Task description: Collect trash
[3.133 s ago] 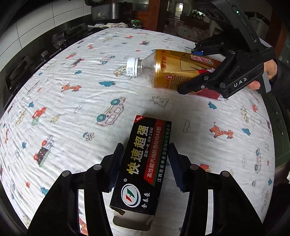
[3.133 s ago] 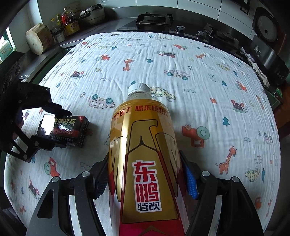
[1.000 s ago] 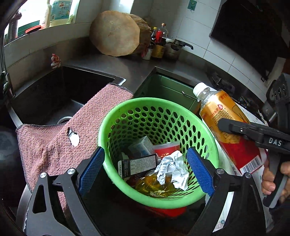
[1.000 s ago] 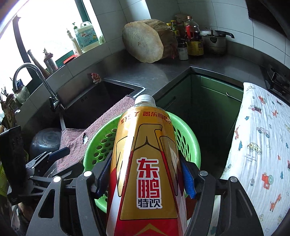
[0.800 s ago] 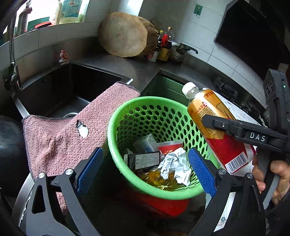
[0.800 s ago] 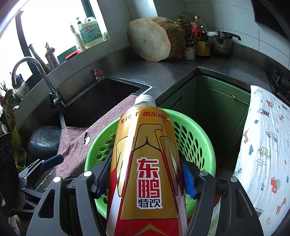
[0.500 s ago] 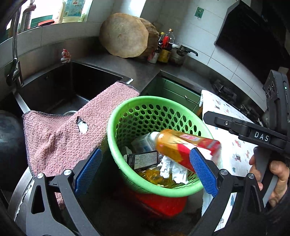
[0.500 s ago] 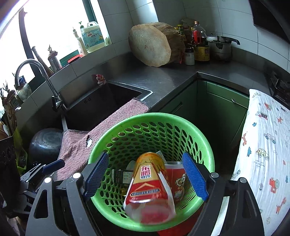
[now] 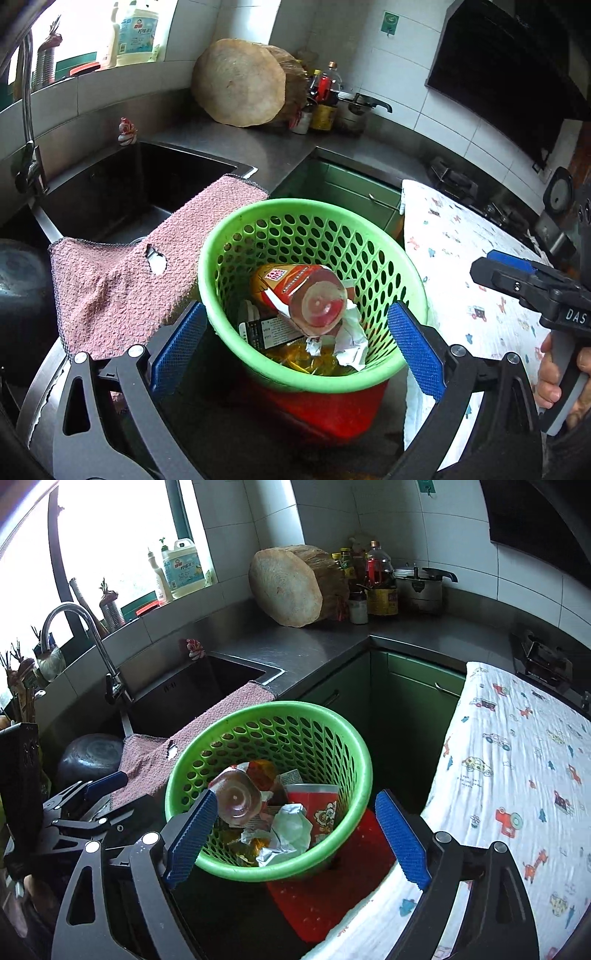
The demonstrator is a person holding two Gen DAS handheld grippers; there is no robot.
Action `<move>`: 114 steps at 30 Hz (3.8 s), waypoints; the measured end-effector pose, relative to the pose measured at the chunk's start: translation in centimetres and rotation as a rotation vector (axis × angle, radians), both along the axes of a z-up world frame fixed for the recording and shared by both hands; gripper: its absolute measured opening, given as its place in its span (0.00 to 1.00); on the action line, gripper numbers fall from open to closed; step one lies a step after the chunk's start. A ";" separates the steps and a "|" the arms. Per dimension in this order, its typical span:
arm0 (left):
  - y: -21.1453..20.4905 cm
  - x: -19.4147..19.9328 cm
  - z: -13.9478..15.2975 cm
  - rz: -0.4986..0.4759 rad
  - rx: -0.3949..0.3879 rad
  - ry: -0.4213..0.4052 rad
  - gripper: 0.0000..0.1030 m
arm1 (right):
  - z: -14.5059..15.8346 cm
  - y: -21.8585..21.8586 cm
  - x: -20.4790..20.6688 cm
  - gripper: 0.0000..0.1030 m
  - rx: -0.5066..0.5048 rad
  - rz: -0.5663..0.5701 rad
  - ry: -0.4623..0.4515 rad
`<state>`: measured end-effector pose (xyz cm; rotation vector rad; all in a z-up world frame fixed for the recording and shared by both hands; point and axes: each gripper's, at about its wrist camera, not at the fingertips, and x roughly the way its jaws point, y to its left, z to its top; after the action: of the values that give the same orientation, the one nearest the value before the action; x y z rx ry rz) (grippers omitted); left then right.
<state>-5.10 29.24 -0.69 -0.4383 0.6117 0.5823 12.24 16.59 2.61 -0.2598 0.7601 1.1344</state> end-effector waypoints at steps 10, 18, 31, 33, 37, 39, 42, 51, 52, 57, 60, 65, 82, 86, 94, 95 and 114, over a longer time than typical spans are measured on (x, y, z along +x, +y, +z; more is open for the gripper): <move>-4.6 1.9 0.6 -0.065 0.006 -0.003 0.95 | -0.9 -8.0 0.0 0.87 -0.051 -0.145 -0.061; -9.4 4.1 1.0 -0.144 0.029 0.014 0.95 | -1.4 -14.3 0.0 0.89 -0.069 -0.265 -0.079; -17.8 8.2 1.8 -0.309 0.105 0.023 0.95 | -1.1 -24.1 -0.5 0.90 -0.073 -0.494 -0.106; -18.7 8.6 1.9 -0.325 0.116 0.021 0.95 | -1.1 -25.7 -0.5 0.90 -0.065 -0.529 -0.098; -20.4 9.5 1.9 -0.354 0.124 0.027 0.95 | -1.1 -28.8 -0.5 0.90 -0.040 -0.595 -0.074; -21.2 9.8 1.9 -0.355 0.146 0.032 0.95 | -1.0 -30.2 -0.6 0.90 -0.028 -0.627 -0.070; -22.5 10.1 2.0 -0.357 0.193 0.031 0.95 | -0.9 -31.8 -0.6 0.90 -0.014 -0.662 -0.063; -24.8 11.1 1.4 -0.407 0.184 0.051 0.95 | -0.6 -34.4 -0.9 0.91 -0.010 -0.714 -0.071; -25.0 11.1 1.3 -0.412 0.182 0.053 0.95 | -0.6 -34.5 -0.9 0.91 -0.010 -0.717 -0.072; -25.8 11.3 1.2 -0.420 0.194 0.055 0.95 | -0.8 -35.1 -1.1 0.91 -0.016 -0.729 -0.073; -26.2 11.3 1.3 -0.430 0.193 0.056 0.95 | -1.0 -35.2 -1.2 0.91 -0.024 -0.736 -0.077; -26.6 11.3 1.6 -0.430 0.214 0.061 0.95 | -1.2 -35.3 -1.3 0.91 -0.028 -0.734 -0.080; -27.7 11.6 2.0 -0.452 0.239 0.070 0.95 | -1.0 -36.2 -1.5 0.92 -0.025 -0.755 -0.087; -27.7 11.7 1.9 -0.456 0.239 0.072 0.95 | -0.9 -36.3 -1.4 0.92 -0.028 -0.759 -0.088; -27.6 11.8 1.9 -0.462 0.231 0.075 0.95 | -1.0 -36.3 -1.3 0.93 -0.037 -0.755 -0.090; -27.6 11.8 1.9 -0.462 0.232 0.075 0.95 | -1.0 -36.3 -1.3 0.93 -0.038 -0.756 -0.091; -28.3 12.1 1.4 -0.480 0.229 0.083 0.95 | -1.4 -36.6 -1.3 0.93 -0.045 -0.765 -0.087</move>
<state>6.99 0.96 0.75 -0.0437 0.6927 0.2072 10.92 -20.04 1.22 -0.0395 0.7159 0.3798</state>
